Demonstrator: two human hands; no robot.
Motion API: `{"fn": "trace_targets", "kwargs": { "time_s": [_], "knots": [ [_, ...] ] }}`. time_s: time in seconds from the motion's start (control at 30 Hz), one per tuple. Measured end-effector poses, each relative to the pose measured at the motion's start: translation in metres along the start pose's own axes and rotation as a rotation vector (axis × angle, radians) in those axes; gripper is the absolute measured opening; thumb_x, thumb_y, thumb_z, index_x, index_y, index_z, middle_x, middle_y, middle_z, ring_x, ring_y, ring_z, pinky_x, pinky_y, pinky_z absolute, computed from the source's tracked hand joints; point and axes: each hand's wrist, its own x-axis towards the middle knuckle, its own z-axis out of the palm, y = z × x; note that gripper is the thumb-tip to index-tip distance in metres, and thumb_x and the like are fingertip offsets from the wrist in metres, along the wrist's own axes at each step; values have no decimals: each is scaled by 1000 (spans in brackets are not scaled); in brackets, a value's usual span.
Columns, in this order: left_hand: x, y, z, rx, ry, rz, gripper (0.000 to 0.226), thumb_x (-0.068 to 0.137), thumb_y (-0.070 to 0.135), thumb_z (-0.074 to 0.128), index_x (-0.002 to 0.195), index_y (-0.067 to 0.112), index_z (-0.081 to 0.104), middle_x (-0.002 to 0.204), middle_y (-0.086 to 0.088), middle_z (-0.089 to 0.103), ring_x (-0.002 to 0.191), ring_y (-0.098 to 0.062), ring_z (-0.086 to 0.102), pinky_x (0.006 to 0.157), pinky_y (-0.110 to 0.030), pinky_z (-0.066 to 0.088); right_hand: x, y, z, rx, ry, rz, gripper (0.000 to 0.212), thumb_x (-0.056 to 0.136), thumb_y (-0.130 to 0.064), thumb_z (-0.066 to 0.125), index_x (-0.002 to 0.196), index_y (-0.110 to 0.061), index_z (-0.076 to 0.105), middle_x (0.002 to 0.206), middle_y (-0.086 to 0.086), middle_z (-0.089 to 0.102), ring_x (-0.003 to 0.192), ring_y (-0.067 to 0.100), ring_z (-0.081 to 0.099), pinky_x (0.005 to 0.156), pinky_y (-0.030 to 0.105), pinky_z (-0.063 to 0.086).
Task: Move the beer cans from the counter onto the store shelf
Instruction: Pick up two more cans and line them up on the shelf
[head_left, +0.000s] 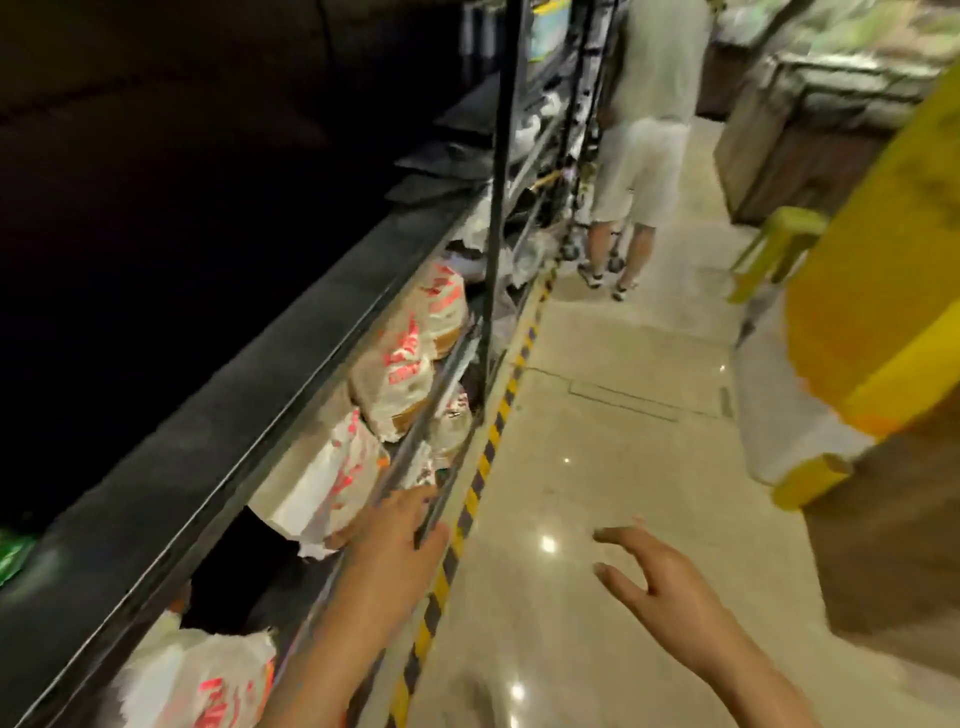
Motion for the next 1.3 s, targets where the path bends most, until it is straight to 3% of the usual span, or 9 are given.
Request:
{"fn": "trace_targets", "kwargs": {
  "time_s": [0.07, 0.2, 0.3, 0.4, 0.6, 0.7, 0.93, 1.1, 1.3],
  "knots": [
    [9, 41, 37, -25, -95, 97, 36, 92, 30, 54, 127, 22, 54, 126, 10, 54, 117, -11, 52, 96, -24, 40, -31, 40, -23, 1, 34, 110, 31, 92, -44, 51, 123, -40, 50, 124, -28, 49, 98, -9, 48, 80, 3, 32],
    [12, 128, 120, -23, -258, 300, 36, 92, 27, 55, 128, 21, 53, 125, 10, 54, 116, -7, 51, 92, -15, 35, -100, 113, -72, 45, 169, 324, 33, 92, -45, 50, 124, -38, 49, 123, -29, 46, 97, -7, 50, 80, -1, 32],
    [4, 199, 182, -49, -382, 401, 36, 91, 27, 57, 127, 21, 54, 125, 9, 56, 117, -7, 51, 99, -22, 39, -153, 164, -104, 67, 286, 474, 31, 92, -45, 50, 123, -41, 47, 122, -31, 45, 84, -5, 53, 77, 3, 35],
    [-9, 263, 242, -86, -478, 509, 35, 93, 28, 55, 127, 22, 53, 122, 12, 55, 112, -2, 49, 94, -18, 38, -199, 214, -130, 110, 384, 591, 31, 93, -45, 50, 123, -41, 47, 122, -30, 46, 76, -5, 53, 73, 8, 38],
    [-33, 355, 330, -95, -638, 560, 35, 94, 32, 52, 129, 26, 51, 122, 15, 53, 113, -1, 48, 94, -18, 38, -277, 294, -162, 241, 517, 761, 26, 91, -41, 55, 117, -41, 50, 118, -30, 50, 100, 2, 57, 76, 6, 39],
    [-31, 386, 362, -68, -700, 569, 35, 93, 32, 53, 128, 28, 52, 120, 17, 53, 111, 2, 49, 93, -16, 37, -295, 328, -176, 299, 574, 803, 24, 91, -36, 58, 114, -39, 53, 117, -28, 52, 111, -4, 49, 79, 0, 35],
    [9, 453, 439, -41, -734, 520, 31, 91, 27, 58, 122, 25, 56, 116, 14, 57, 109, -3, 53, 90, -19, 38, -274, 413, -226, 367, 625, 799, 21, 92, -34, 57, 110, -42, 51, 113, -33, 48, 108, -10, 44, 80, -3, 31],
    [56, 517, 501, -55, -701, 503, 32, 91, 26, 57, 123, 24, 56, 118, 11, 58, 112, -7, 53, 93, -23, 41, -230, 485, -292, 347, 609, 746, 25, 93, -38, 52, 118, -39, 51, 118, -25, 50, 114, -5, 44, 91, 12, 32],
    [103, 607, 574, -87, -701, 474, 30, 91, 23, 58, 121, 23, 58, 114, 9, 59, 113, -11, 54, 91, -24, 41, -216, 573, -383, 370, 614, 758, 22, 92, -37, 53, 112, -44, 49, 115, -27, 50, 112, -2, 46, 81, 7, 34]
  ]
}}
